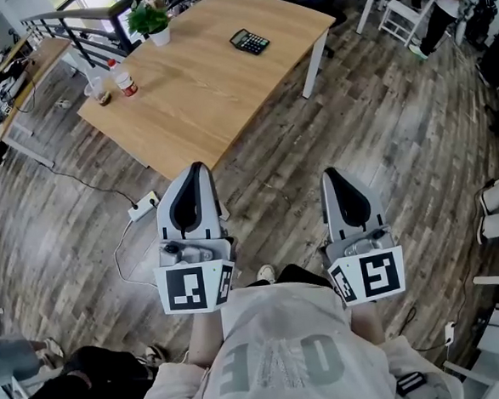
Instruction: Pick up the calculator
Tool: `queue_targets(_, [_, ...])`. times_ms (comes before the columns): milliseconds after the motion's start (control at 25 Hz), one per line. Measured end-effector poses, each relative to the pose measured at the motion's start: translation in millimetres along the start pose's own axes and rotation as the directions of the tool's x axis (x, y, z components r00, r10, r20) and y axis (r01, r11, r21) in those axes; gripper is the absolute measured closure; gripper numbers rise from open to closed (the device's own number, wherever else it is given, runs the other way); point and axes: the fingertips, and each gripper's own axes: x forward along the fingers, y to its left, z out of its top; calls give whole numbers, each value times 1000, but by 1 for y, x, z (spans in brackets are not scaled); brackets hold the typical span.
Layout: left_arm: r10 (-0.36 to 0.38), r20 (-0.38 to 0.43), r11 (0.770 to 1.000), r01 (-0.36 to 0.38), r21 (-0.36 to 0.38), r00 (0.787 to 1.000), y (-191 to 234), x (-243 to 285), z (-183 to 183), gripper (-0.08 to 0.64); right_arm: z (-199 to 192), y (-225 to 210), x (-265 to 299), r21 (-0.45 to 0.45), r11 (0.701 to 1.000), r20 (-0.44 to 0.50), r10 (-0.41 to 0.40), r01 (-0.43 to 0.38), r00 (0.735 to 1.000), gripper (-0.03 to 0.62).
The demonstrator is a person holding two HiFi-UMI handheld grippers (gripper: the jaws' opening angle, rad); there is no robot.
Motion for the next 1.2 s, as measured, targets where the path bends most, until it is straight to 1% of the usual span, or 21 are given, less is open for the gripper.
queue_targets(160, [6, 7, 1000, -6, -11, 1000, 14, 13, -9, 551, -10, -15, 7, -6, 999, -19, -46, 46, 999, 571])
queue_targets(240, [11, -3, 1000, -11, -25, 1000, 19, 24, -19, 551, -16, -26, 12, 12, 998, -32, -64, 64, 997, 571])
queue_targets(360, [9, -14, 1000, -10, -22, 1000, 24, 44, -28, 551, -22, -41, 24, 52, 996, -32, -68, 70, 997, 571])
queue_targets(520, [10, -13, 1000, -10, -2, 1000, 25, 84, -43, 551, -31, -69, 63, 57, 997, -14, -58, 59, 998, 571])
queue_targets(600, [23, -29, 1000, -23, -6, 999, 24, 107, -60, 551, -42, -87, 92, 68, 997, -10, -33, 34, 999, 571])
queue_targets(760, [62, -80, 998, -62, -4, 995, 23, 164, -97, 551, -67, -130, 164, 107, 993, -24, 48, -45, 999, 571])
queue_targets(840, [78, -76, 997, -76, 18, 994, 25, 202, -101, 551, -66, -156, 204, 109, 991, -16, 83, -80, 996, 571])
queue_targets(920, [116, -52, 992, -114, 46, 992, 31, 243, -100, 551, -62, -182, 246, 107, 987, 6, 124, -124, 992, 571])
queue_targets(1080, [202, -31, 977, -199, 80, 979, 45, 323, -103, 551, -59, -234, 330, 118, 971, 16, 209, -209, 978, 571])
queue_targets(1200, [261, -17, 961, -258, 95, 965, 58, 374, -104, 551, -50, -264, 384, 109, 957, 29, 266, -267, 964, 571])
